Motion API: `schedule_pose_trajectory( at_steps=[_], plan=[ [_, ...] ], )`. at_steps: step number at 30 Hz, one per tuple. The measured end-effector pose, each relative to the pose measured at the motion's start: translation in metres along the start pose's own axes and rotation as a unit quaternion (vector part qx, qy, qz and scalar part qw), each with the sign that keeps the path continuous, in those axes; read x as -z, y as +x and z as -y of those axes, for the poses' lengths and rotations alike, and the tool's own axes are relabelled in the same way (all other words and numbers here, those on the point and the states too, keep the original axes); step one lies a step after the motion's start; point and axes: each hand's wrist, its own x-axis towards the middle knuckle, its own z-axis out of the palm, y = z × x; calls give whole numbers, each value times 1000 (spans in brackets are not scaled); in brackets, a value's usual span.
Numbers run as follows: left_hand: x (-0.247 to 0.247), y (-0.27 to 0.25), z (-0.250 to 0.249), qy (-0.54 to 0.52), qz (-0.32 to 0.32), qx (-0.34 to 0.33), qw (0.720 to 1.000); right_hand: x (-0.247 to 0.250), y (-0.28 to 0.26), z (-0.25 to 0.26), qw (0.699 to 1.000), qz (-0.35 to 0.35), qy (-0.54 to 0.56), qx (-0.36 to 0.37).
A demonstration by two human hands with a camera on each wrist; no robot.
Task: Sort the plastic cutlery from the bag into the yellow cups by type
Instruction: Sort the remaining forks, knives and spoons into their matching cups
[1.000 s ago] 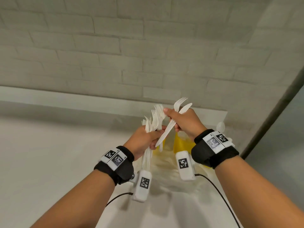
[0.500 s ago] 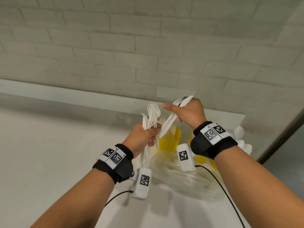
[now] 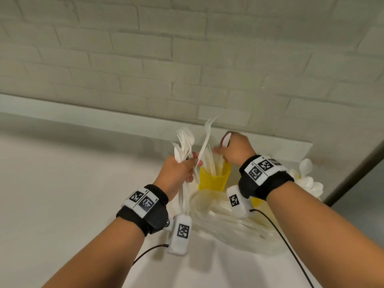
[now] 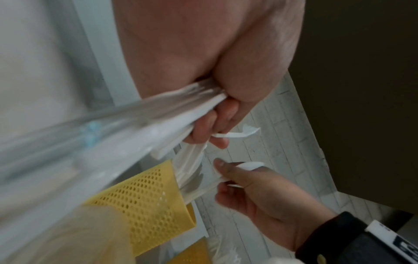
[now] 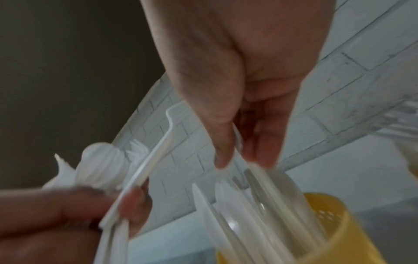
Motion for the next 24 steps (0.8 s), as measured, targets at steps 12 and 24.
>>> schedule_pose_trajectory(
  at_steps=[12,24],
  plan=[
    [-17,-6,2,-39,47,18,998,18,-33,11,966,-58,249,-48],
    [-65,-20,4,-68,190,47,978,46,-88,-11,903,-61,424,-44]
  ],
)
